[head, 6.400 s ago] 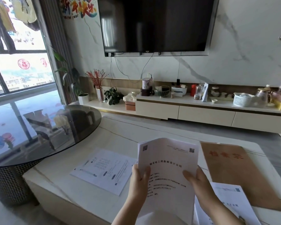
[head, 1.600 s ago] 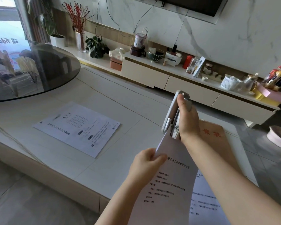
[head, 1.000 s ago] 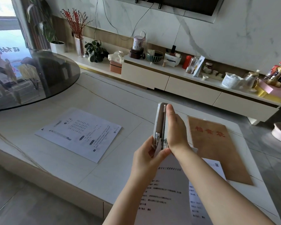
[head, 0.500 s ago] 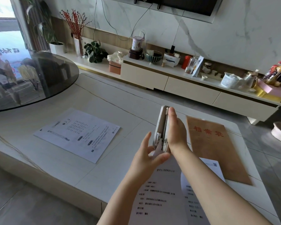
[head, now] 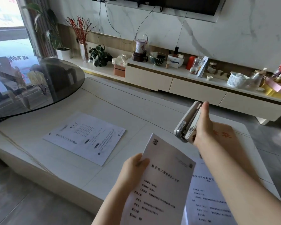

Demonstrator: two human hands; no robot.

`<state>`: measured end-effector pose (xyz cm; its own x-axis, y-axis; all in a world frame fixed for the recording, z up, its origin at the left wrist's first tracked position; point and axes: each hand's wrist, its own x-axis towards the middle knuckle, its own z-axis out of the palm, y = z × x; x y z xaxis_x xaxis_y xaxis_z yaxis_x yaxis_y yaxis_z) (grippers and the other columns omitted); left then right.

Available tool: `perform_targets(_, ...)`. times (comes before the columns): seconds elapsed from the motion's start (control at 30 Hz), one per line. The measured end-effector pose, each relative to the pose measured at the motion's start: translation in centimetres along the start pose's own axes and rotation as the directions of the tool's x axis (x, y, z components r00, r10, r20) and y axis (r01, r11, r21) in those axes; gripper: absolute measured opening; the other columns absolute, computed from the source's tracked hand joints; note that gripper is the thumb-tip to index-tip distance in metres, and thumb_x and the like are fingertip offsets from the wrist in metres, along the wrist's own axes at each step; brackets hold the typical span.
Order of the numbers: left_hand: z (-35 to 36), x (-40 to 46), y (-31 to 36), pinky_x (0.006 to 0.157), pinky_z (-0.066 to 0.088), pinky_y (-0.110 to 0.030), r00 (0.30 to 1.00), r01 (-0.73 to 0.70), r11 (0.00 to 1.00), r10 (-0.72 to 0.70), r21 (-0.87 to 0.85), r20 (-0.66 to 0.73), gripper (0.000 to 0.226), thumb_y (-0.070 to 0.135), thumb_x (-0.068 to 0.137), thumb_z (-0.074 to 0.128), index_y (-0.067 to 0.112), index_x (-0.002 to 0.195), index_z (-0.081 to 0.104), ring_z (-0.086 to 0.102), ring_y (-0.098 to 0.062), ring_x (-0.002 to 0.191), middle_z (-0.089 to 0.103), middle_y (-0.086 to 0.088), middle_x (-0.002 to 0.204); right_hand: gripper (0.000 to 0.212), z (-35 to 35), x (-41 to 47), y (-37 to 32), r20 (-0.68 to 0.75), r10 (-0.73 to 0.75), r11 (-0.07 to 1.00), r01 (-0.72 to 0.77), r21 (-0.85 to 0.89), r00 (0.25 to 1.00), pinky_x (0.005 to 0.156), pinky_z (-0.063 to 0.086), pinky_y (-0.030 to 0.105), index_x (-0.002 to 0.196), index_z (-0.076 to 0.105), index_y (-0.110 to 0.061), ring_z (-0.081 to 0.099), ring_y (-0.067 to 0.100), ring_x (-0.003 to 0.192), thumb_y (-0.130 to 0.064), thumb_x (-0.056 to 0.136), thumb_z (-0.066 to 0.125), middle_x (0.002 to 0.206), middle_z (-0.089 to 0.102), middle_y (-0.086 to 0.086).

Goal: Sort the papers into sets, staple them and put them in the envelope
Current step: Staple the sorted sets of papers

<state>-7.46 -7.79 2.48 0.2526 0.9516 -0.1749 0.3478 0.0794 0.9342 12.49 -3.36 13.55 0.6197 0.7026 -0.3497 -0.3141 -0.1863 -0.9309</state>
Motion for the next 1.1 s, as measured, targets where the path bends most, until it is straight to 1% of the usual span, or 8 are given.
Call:
perform_targets(0.07,-0.5,0.0,0.1,0.061,0.055,-0.032,0.998,0.036,0.997,-0.04,-0.069,-0.052,0.018,0.024,0.096,0.052,0.014,0.083,0.06,0.069,-0.019,0.064,0.072,-0.004,0.078,0.054,-1.1,-0.2,-0.1,0.075,0.036,0.993,-0.027,-0.116,0.997,0.051,0.049,0.027,0.086,0.054,-0.017,0.06,0.02,0.068,-0.071,0.078,0.055,0.083,0.06,0.005)
perform_targets(0.3,-0.9,0.2,0.8,0.055,0.045,-0.032,0.979,0.111,0.927,-0.164,-0.357,-0.121,0.02,0.021,0.093,0.057,0.01,0.078,0.053,0.056,-0.02,0.059,0.057,-0.009,0.068,0.056,-5.0,-0.2,4.4,0.175,0.287,0.893,-0.196,-0.405,0.942,0.065,0.052,0.034,0.107,0.062,-0.015,0.064,0.027,0.071,-0.058,0.072,0.07,0.086,0.064,0.013)
perform_targets(0.43,-1.1,0.2,1.6,0.068,0.047,-0.043,0.986,0.105,0.862,-0.155,-0.496,-0.061,0.019,0.026,0.084,0.065,0.008,0.081,0.06,0.057,-0.027,0.07,0.06,-0.016,0.078,0.048,-6.5,-0.5,7.0,0.208,0.306,0.895,-0.207,-0.394,0.929,0.071,0.05,0.033,0.101,0.064,-0.019,0.064,0.027,0.077,-0.061,0.079,0.06,0.092,0.067,0.015)
perform_targets(0.57,-1.9,0.5,2.2,0.075,0.05,-0.046,0.99,0.116,0.764,-0.137,-0.635,0.016,0.011,0.015,0.092,0.061,0.004,0.09,0.061,0.06,-0.029,0.074,0.064,-0.019,0.083,0.044,-7.7,-0.6,8.8,0.351,0.319,0.943,-0.256,-0.215,0.881,0.054,0.046,0.026,0.078,0.064,-0.015,0.058,0.019,0.05,-0.058,0.082,0.056,0.061,0.062,0.003)
perform_targets(0.67,-2.4,0.6,2.1,0.079,0.053,-0.048,0.984,0.141,0.711,-0.179,-0.689,0.017,0.013,0.015,0.093,0.059,0.003,0.094,0.061,0.064,-0.029,0.07,0.068,-0.017,0.082,0.044,-7.9,-0.6,9.3,0.4,0.307,0.951,-0.289,-0.108,0.864,0.05,0.049,0.025,0.078,0.065,-0.015,0.061,0.018,0.052,-0.058,0.079,0.058,0.064,0.063,0.004)
perform_targets(0.87,-0.8,1.4,1.5,0.076,0.057,-0.049,0.925,0.358,0.576,-0.323,-0.735,0.197,0.029,0.012,0.097,0.049,-0.008,0.116,0.057,0.067,-0.038,0.091,0.066,-0.028,0.108,0.038,-9.3,-0.4,6.4,0.228,0.326,0.926,-0.262,-0.272,0.917,0.053,0.053,0.027,0.091,0.066,-0.01,0.065,0.025,0.062,-0.048,0.085,0.06,0.063,0.069,0.011)
perform_targets(0.97,0.9,1.5,2.1,0.071,0.059,-0.048,0.914,0.405,0.539,-0.267,-0.738,0.306,0.033,-0.003,0.095,0.04,-0.009,0.125,0.053,0.067,-0.04,0.089,0.064,-0.03,0.111,0.034,-11.9,0.2,5.1,0.097,0.355,0.911,-0.321,-0.258,0.93,0.042,0.051,0.026,0.082,0.059,-0.008,0.062,0.023,0.047,-0.041,0.085,0.063,0.05,0.063,0.01)
perform_targets(1.1,2.0,2.2,2.9,0.091,0.05,-0.055,0.941,0.325,0.531,-0.101,-0.783,0.322,0.047,-0.006,0.092,0.043,0.005,0.138,0.042,0.062,-0.041,0.107,0.061,-0.025,0.121,0.036,-15.2,0.9,4.0,0.009,0.396,0.908,-0.39,-0.155,0.918,0.059,0.049,0.031,0.084,0.057,-0.008,0.059,0.025,0.06,-0.044,0.083,0.063,0.069,0.06,0.014)
